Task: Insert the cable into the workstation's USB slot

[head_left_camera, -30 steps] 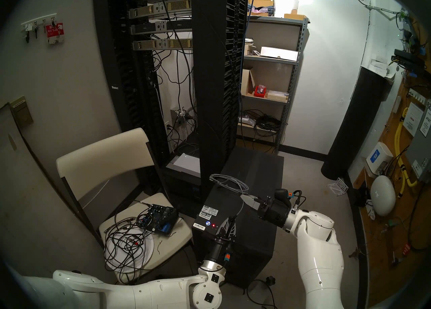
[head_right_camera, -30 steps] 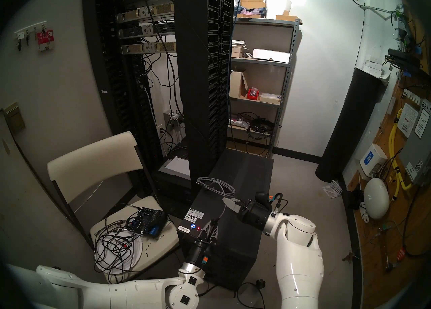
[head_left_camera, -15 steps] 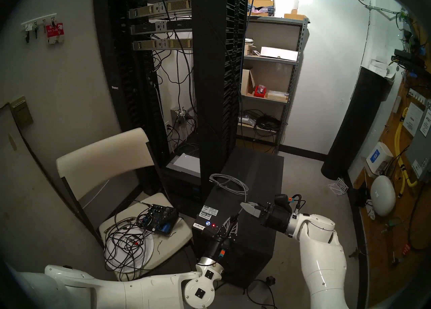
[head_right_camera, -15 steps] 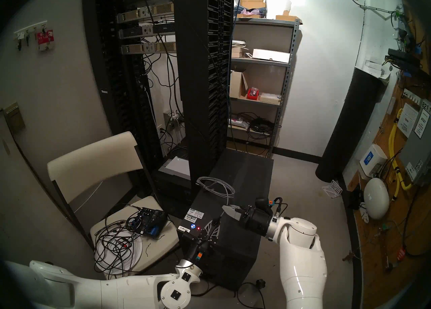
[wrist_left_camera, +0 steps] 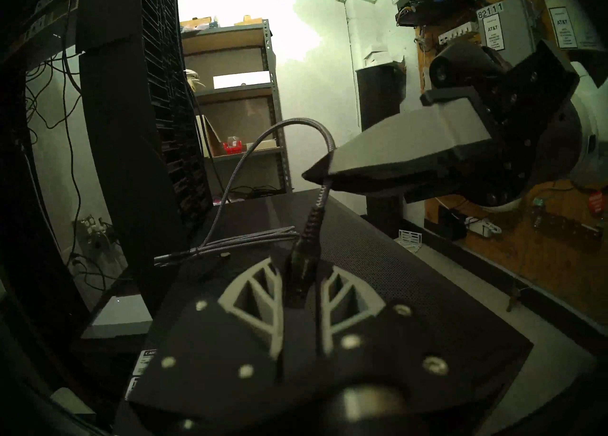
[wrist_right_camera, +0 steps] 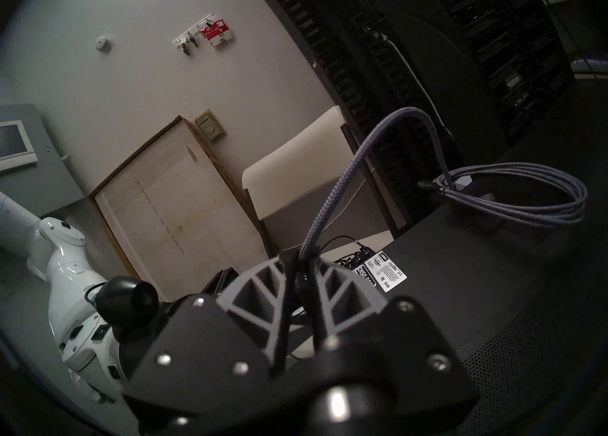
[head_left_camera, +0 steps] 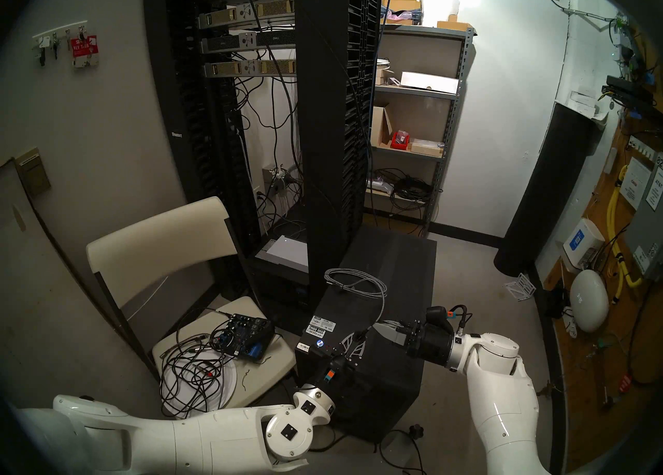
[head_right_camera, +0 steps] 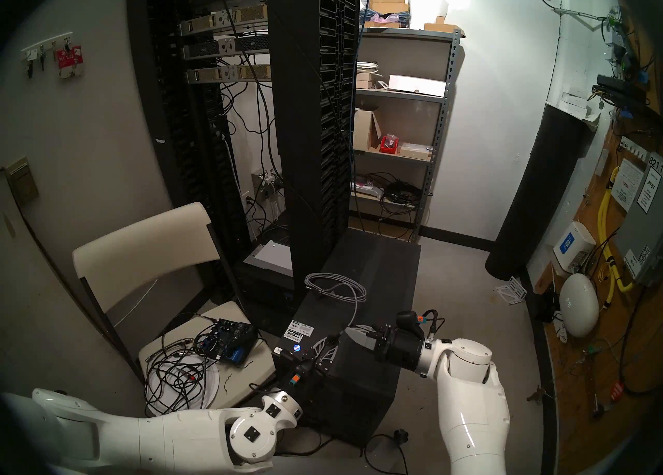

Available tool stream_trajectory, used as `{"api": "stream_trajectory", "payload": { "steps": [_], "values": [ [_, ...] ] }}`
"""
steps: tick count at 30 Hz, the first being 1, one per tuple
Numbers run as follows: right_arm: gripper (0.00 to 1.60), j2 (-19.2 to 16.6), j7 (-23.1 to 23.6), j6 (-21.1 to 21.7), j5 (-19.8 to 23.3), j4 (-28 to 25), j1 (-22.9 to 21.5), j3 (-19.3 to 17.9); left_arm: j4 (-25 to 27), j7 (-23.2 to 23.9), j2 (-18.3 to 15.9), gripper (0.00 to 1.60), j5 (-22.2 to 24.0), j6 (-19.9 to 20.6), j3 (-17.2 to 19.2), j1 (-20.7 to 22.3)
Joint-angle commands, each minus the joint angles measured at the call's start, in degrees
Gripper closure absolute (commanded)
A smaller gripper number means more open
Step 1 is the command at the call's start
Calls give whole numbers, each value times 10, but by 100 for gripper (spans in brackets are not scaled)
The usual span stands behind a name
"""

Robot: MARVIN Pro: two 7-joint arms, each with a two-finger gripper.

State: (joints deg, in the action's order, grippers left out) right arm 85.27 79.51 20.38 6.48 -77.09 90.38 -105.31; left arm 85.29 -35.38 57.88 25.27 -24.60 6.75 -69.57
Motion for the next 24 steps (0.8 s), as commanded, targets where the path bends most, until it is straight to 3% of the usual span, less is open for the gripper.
{"api": "stream_trajectory", "payload": {
  "steps": [1,9,15,19,24],
  "values": [
    [101,-3,17,-24,8,17,-36,6,23,51,-18,160,37,-16,11,24],
    [86,-6,36,-39,14,32,-51,12,32,125,-43,160,84,-32,12,36],
    [78,-10,47,-39,14,36,-55,14,36,173,-57,160,118,-28,15,47],
    [59,-13,55,-37,16,39,-58,17,34,225,-67,160,155,-21,15,57],
    [55,-14,55,-37,18,44,-62,17,33,261,-77,160,183,-10,14,63]
  ]
}}
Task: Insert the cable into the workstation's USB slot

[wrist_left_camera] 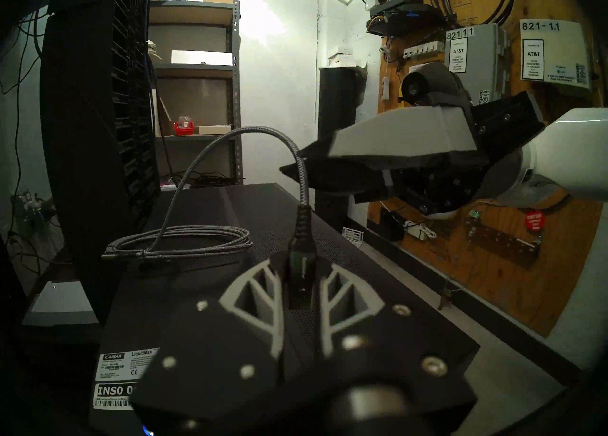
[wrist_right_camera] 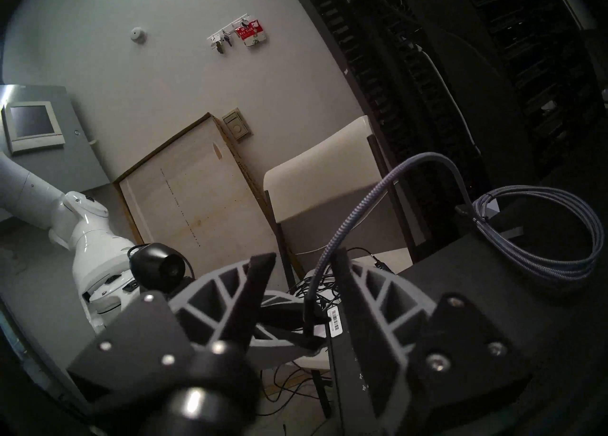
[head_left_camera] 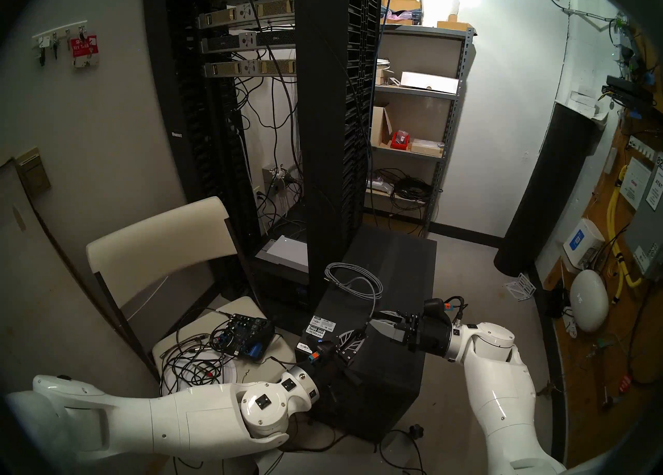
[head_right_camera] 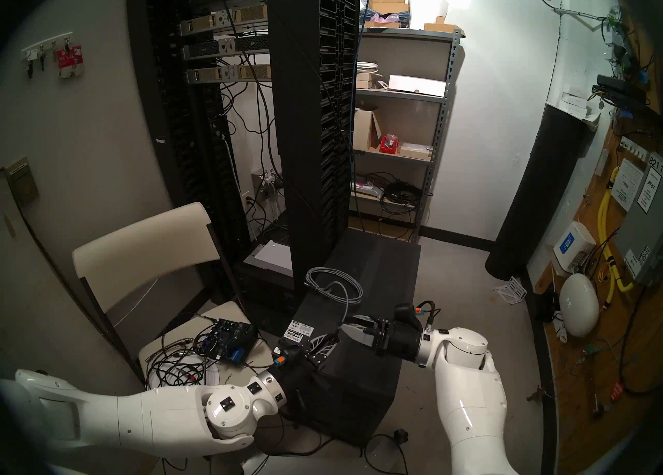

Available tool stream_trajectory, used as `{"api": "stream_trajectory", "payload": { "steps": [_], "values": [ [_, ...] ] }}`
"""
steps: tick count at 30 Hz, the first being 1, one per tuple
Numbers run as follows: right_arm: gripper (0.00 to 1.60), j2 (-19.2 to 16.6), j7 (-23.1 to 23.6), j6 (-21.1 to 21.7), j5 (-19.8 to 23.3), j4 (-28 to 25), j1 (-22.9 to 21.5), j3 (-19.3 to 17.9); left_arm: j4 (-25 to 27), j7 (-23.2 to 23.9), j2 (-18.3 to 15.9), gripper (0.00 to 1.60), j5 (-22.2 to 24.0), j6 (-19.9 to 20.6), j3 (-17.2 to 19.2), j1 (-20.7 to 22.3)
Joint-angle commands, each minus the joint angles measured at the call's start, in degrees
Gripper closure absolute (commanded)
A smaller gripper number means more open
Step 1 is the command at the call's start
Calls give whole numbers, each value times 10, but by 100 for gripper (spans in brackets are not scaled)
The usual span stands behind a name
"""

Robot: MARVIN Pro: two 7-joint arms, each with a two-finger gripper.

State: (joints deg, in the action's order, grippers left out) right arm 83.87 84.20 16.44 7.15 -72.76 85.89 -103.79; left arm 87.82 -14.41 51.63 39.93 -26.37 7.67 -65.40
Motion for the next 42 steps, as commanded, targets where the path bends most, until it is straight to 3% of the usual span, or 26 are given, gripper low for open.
{"api": "stream_trajectory", "payload": {
  "steps": [1,6,15,26,28,30,31,32,42],
  "values": [
    [55,-1,8,1,11,4,-19,1,7,64,-16,160,43,8,4,23],
    [65,-7,8,-2,7,21,-32,6,-3,115,-23,160,75,16,1,27],
    [81,-7,8,-9,5,54,-48,14,-5,125,-22,160,69,9,5,27],
    [83,-8,8,-23,6,86,-67,29,-10,138,-20,160,72,12,5,34],
    [90,-9,8,-24,5,86,-68,31,-11,137,-19,160,73,11,6,34],
    [112,-8,8,-25,6,86,-69,32,-12,138,-18,160,72,10,6,35],
    [149,-8,8,-25,7,86,-69,32,-12,138,-18,160,72,11,6,35],
    [160,-8,8,-25,8,85,-68,31,-12,137,-18,160,70,11,5,35],
    [160,-1,8,-4,11,55,-50,28,-18,113,-14,160,58,5,9,30]
  ]
}}
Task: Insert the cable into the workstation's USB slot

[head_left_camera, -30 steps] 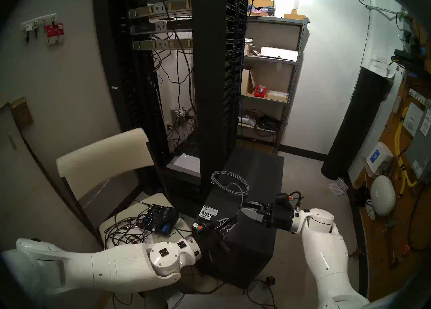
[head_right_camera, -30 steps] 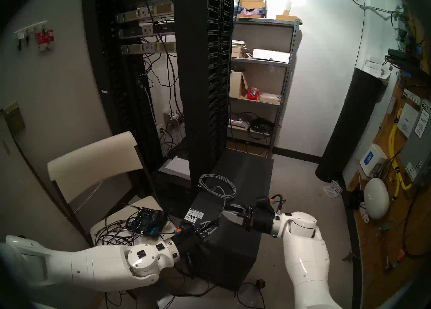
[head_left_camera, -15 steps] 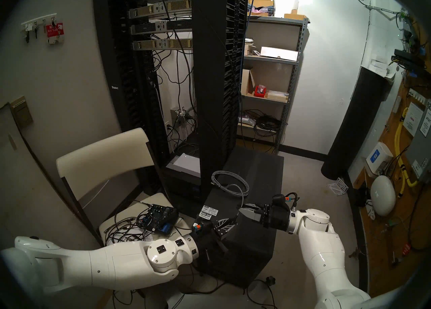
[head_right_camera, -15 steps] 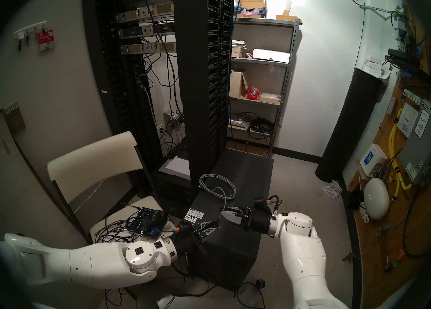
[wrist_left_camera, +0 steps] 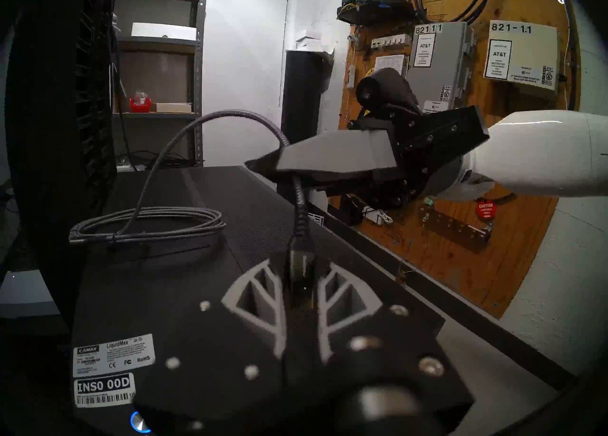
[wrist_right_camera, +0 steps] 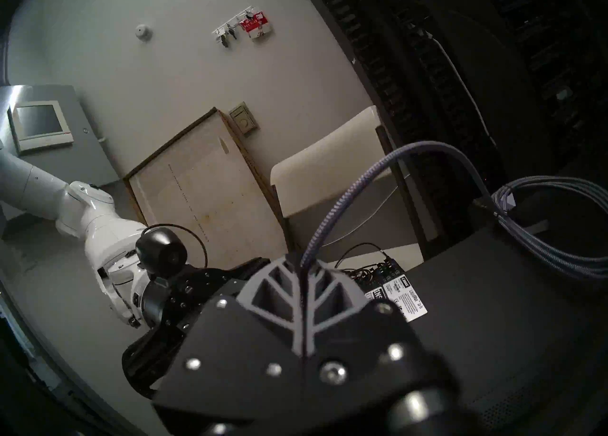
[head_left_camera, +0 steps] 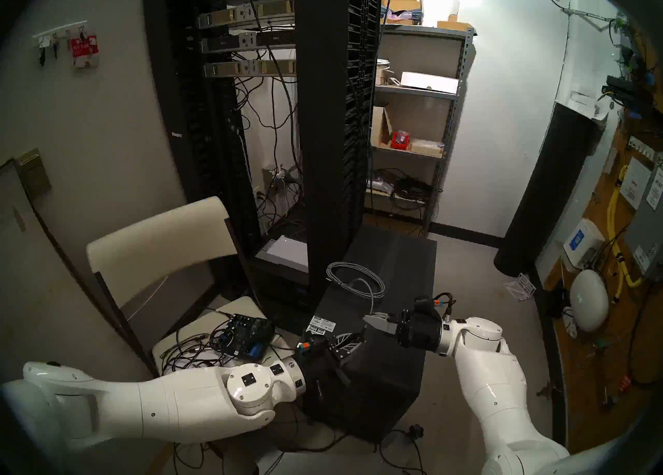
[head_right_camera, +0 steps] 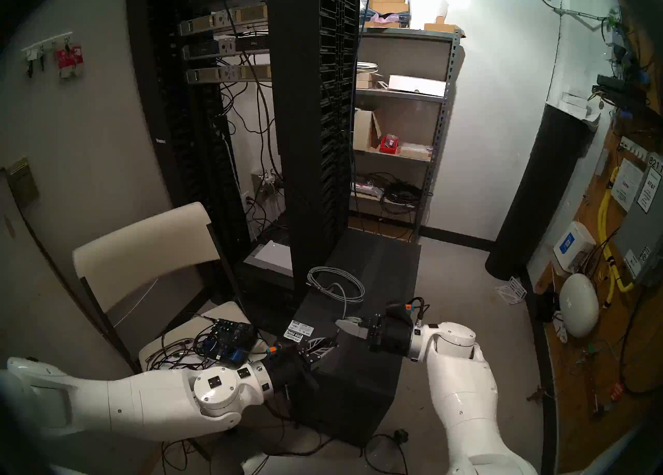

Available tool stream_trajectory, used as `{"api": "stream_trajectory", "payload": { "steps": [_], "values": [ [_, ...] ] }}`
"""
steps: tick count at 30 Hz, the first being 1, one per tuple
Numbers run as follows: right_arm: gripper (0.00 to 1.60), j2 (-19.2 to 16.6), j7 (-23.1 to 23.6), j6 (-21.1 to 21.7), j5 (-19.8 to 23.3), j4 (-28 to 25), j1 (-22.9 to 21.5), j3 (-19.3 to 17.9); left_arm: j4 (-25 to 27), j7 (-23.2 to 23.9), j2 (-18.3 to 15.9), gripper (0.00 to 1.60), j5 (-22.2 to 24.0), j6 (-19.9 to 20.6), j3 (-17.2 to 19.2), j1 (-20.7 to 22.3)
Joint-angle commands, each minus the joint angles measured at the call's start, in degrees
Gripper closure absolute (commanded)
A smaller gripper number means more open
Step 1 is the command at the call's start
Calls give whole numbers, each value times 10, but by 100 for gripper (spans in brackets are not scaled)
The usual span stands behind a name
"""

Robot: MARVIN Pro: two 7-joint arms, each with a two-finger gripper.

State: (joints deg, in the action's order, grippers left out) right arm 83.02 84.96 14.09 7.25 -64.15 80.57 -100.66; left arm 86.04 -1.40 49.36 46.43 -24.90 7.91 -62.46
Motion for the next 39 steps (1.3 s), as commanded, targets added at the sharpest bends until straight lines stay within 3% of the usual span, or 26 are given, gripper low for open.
{"api": "stream_trajectory", "payload": {
  "steps": [1,2,5,7,8,9,12,14,18,24,27,31,33,35,36,39],
  "values": [
    [160,7,0,21,7,-34,5,-2,-2,-18,10,160,-8,-10,7,1],
    [160,10,-4,24,6,-41,9,-3,-3,-31,13,160,-17,-15,8,-1],
    [160,18,-25,35,1,-62,21,-8,-6,-40,18,122,-25,-18,7,-1],
    [160,22,-36,38,-2,-69,26,-11,-6,-50,20,83,-36,-20,7,-1],
    [160,26,-51,41,-6,-78,31,-13,-5,-56,21,75,-35,-18,7,-2],
    [160,29,-57,39,-6,-82,33,-15,-6,-55,22,27,-37,-19,7,-1],
    [160,41,-82,41,-8,-94,38,-21,-5,-72,24,18,-47,-26,7,-5],
    [160,46,-97,40,-12,-101,40,-21,-6,-83,26,0,-50,-30,7,-9],
    [160,67,-131,36,-12,-112,41,-25,3,-129,24,0,-84,-40,8,-18],
    [160,78,-147,34,-16,-122,42,-14,18,-205,29,0,-147,-41,18,-40],
    [160,81,-151,33,-17,-122,44,-11,19,-231,36,29,-184,-41,23,-51],
    [160,83,-157,32,-18,-126,48,-8,12,-282,58,34,-226,-25,35,-73],
    [160,84,-159,33,-18,-130,50,-8,7,-298,67,59,-254,-18,38,-77],
    [160,84,-160,34,-18,-133,53,-7,4,-321,76,67,-272,-5,43,-84],
    [160,84,-162,34,-18,-136,55,-7,-3,-336,83,78,-289,3,45,-87],
    [160,82,-161,35,-18,-142,59,-6,-17,-365,97,73,-318,19,49,-91]
  ]
}}
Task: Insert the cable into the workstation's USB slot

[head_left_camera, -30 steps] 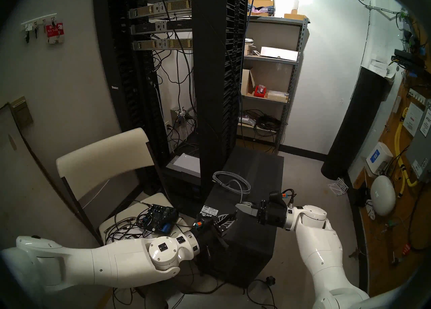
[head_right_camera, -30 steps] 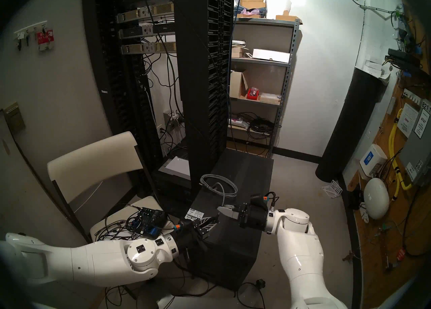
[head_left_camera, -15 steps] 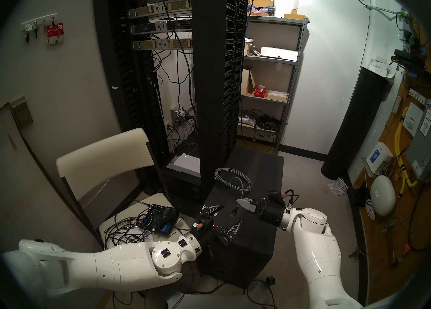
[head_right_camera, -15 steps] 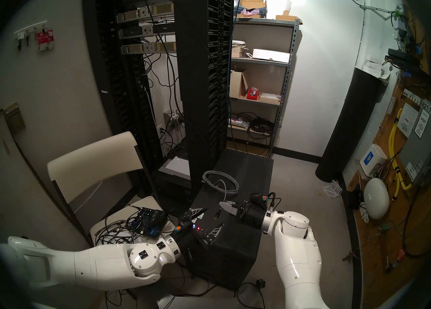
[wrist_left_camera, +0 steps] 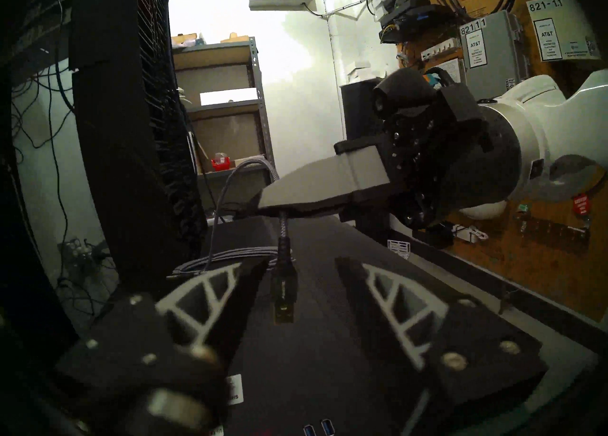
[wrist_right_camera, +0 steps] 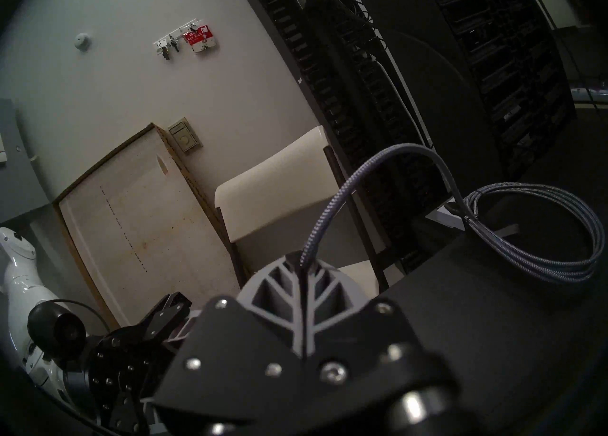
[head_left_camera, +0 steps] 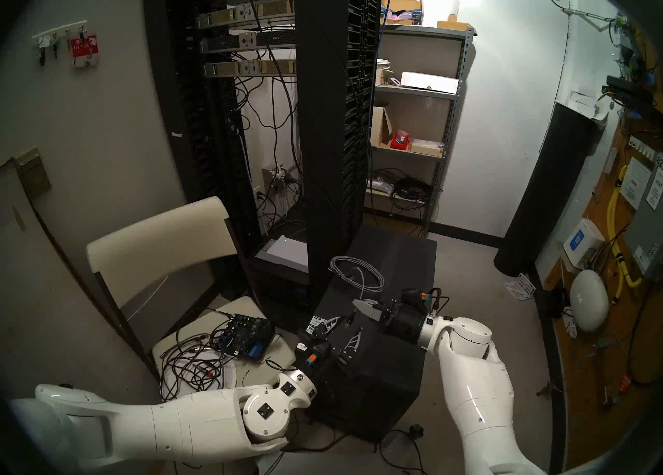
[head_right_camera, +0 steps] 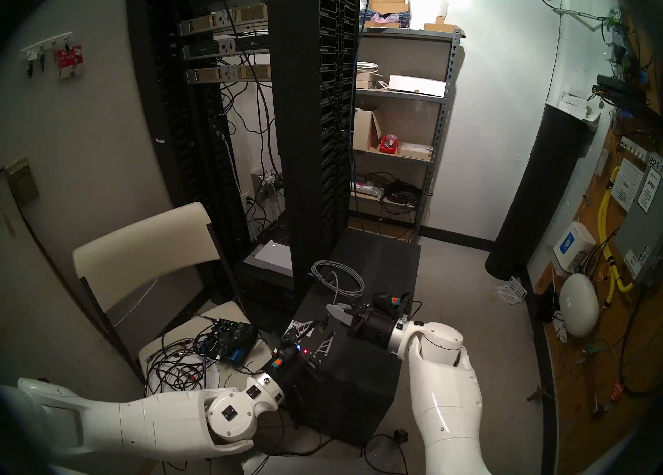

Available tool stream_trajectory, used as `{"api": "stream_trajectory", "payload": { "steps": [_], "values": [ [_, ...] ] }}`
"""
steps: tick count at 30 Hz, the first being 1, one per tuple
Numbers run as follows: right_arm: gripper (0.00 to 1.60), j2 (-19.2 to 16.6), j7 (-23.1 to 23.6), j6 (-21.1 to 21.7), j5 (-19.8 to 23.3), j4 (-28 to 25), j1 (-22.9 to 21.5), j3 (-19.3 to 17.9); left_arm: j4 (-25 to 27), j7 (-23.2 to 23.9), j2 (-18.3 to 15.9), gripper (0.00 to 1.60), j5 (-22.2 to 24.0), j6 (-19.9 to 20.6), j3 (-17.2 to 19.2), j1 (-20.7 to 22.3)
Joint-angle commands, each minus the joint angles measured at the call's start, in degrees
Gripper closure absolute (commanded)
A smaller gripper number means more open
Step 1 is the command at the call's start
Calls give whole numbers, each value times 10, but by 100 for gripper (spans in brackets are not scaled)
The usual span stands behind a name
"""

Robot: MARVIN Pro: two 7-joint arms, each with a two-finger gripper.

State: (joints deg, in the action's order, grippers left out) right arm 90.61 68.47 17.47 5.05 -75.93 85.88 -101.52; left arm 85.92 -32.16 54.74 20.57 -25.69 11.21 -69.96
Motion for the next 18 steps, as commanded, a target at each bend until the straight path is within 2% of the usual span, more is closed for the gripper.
{"api": "stream_trajectory", "payload": {
  "steps": [1,3,5,6,9,10,12,13,14,18],
  "values": [
    [160,7,6,3,5,-27,8,3,-20,-65,47,73,-69,32,18,-18],
    [160,6,8,5,6,-32,10,4,-25,-83,54,75,-86,43,17,-17],
    [160,6,9,6,6,-36,13,5,-33,-106,62,68,-97,49,16,-18],
    [160,6,10,7,7,-39,14,5,-38,-116,65,56,-104,50,12,-16],
    [160,6,12,8,7,-43,18,5,-49,-133,76,52,-113,55,14,-16],
    [160,6,13,9,7,-44,18,5,-53,-137,79,60,-115,55,15,-16],
    [160,5,14,11,6,-46,19,6,-59,-143,83,61,-122,53,14,-14],
    [160,5,16,12,6,-46,19,6,-62,-146,84,77,-131,48,13,-12],
    [160,5,14,13,5,-47,20,6,-67,-152,86,80,-142,45,11,-10],
    [160,5,12,13,3,-49,21,5,-64,-161,90,73,-143,51,13,-13]
  ]
}}
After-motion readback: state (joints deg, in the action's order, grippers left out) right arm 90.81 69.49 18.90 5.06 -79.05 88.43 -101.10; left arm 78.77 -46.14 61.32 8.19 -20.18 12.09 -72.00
